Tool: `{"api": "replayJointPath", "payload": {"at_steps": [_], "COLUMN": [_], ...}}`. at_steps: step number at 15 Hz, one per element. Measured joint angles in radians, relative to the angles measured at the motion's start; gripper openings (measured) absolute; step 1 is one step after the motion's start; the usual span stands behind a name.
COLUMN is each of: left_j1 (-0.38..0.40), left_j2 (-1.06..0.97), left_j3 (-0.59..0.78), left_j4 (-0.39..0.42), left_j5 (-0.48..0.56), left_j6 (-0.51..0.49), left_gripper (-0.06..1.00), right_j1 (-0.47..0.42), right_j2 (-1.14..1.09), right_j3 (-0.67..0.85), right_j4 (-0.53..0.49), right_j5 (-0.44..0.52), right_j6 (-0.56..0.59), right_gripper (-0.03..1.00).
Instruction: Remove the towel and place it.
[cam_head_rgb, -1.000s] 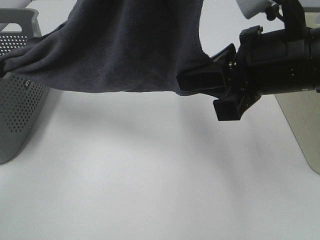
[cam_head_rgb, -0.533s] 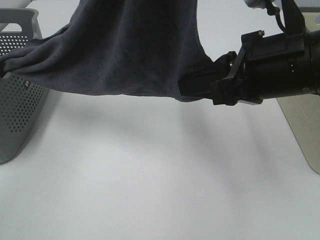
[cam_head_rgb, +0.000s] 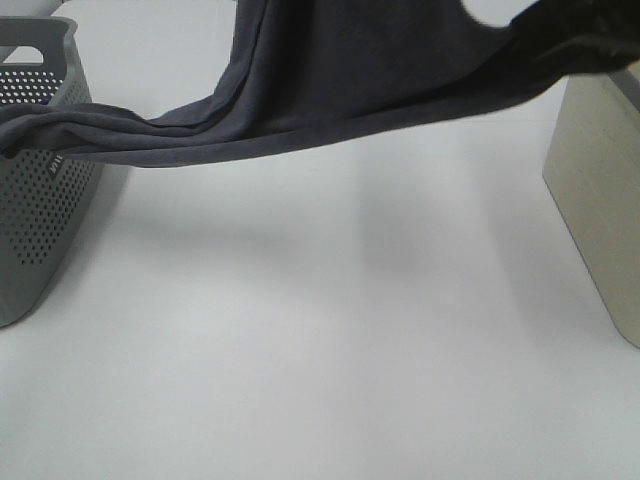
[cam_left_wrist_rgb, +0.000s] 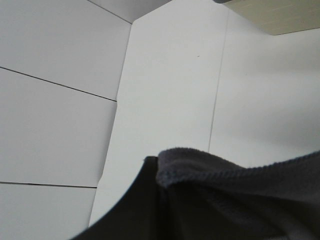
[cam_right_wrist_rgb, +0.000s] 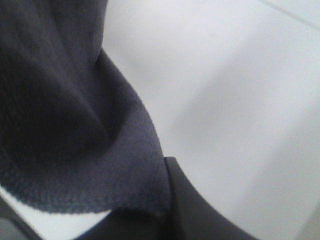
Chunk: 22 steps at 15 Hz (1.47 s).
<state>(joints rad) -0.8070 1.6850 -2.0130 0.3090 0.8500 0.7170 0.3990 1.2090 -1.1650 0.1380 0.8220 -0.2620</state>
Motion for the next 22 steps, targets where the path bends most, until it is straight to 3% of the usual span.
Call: {"api": "replayJointPath", "payload": {"at_steps": [2, 5, 10, 17, 22], "left_j1": [0.022, 0.097, 0.219, 0.241, 0.335], "left_j2": [0.01, 0.044, 0.079, 0.126, 0.187], "left_j3": [0.0, 0.0, 0.0, 0.0, 0.0], "left_j4": [0.0, 0.0, 0.0, -0.003, -0.043], "left_j5": [-0.094, -0.343, -0.675, -0.879, -1.035], "left_j6": [0.0, -0.003, -0.004, -0.004, -0.004], "left_gripper": [0.0, 0.0, 0.0, 0.0, 0.0], "right_j1": [0.0, 0.0, 0.0, 0.0, 0.0], "right_j2": [0.017, 0.121, 0.281, 0.361, 0.42], "right_j3": [-0.119, -0.366, -0.634, -0.66, -0.661], "right_j4": [-0.131, -0.26, -0.354, -0.435, -0.459], "right_j5": [0.009, 0.003, -0.184, -0.448, -0.627], "right_j6": [0.028, 0.036, 0.037, 0.062, 0.063], "right_gripper": [0.02, 0.02, 0.02, 0.02, 0.02]}}
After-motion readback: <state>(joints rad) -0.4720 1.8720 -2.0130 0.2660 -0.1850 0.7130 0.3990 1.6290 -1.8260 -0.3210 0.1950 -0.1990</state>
